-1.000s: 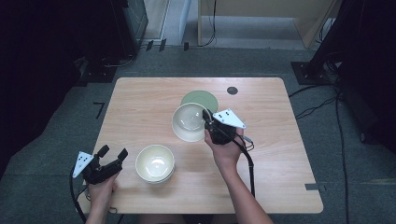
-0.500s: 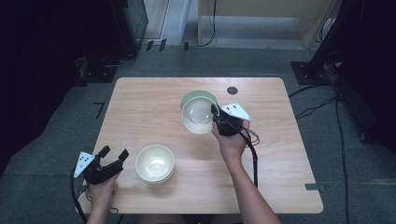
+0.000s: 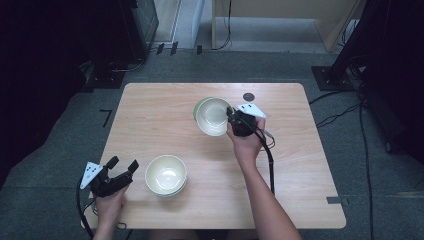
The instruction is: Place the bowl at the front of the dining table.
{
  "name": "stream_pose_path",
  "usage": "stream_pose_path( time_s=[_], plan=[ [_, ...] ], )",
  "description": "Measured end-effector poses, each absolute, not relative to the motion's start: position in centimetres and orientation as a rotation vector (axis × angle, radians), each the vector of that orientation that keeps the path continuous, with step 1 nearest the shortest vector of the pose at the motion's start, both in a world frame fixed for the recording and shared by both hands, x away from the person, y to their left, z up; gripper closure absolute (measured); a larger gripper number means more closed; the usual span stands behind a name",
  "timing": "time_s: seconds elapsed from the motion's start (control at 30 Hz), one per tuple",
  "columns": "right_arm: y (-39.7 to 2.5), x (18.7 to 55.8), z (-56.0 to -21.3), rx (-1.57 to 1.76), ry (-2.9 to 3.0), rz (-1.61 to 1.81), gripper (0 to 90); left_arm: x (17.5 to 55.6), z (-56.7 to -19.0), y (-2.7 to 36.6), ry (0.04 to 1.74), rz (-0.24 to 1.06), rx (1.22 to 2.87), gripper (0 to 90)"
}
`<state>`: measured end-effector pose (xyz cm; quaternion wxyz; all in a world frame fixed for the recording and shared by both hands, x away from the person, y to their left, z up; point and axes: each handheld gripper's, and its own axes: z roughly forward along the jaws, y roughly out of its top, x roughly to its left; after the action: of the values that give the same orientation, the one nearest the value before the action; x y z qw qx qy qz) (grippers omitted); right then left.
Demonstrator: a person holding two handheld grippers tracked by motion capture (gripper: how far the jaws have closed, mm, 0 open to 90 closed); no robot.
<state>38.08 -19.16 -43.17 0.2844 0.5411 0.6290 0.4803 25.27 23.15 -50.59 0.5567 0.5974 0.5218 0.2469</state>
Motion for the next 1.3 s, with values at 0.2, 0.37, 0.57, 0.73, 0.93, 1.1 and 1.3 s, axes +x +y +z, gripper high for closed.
stream_pose_path(
  time_s=[0.2, 0.37, 0.57, 0.73, 0.93, 1.1, 1.3],
  plan=[
    [-19.0, 39.7, -43.6, 1.517, 1.683, 1.290, 84.9, 25.3, -50.6, 23.1, 1.231, 0.580, 1.414, 10.5],
    [-18.8, 41.3, -44.2, 1.575, 1.691, 1.241, 84.9, 25.3, -50.6, 23.1, 1.229, 0.579, 1.415, 10.5],
    [-18.7, 42.6, -44.8, 1.644, 1.699, 1.223, 84.9, 25.3, -50.6, 23.1, 1.228, 0.579, 1.416, 10.5],
    [-18.8, 44.2, -45.7, 1.760, 1.682, 1.178, 84.9, 25.3, -50.6, 23.1, 1.227, 0.579, 1.416, 10.5],
    [-18.6, 46.7, -46.5, 1.879, 1.687, 1.101, 84.9, 25.3, -50.6, 23.1, 1.227, 0.577, 1.413, 10.5],
    [-18.4, 48.0, -47.6, 1.995, 1.652, 1.080, 84.9, 25.3, -50.6, 23.1, 1.223, 0.574, 1.416, 10.6],
    [-18.3, 49.1, -48.4, 2.088, 1.627, 1.066, 84.8, 25.4, -50.6, 23.1, 1.224, 0.568, 1.411, 10.6]
  ],
)
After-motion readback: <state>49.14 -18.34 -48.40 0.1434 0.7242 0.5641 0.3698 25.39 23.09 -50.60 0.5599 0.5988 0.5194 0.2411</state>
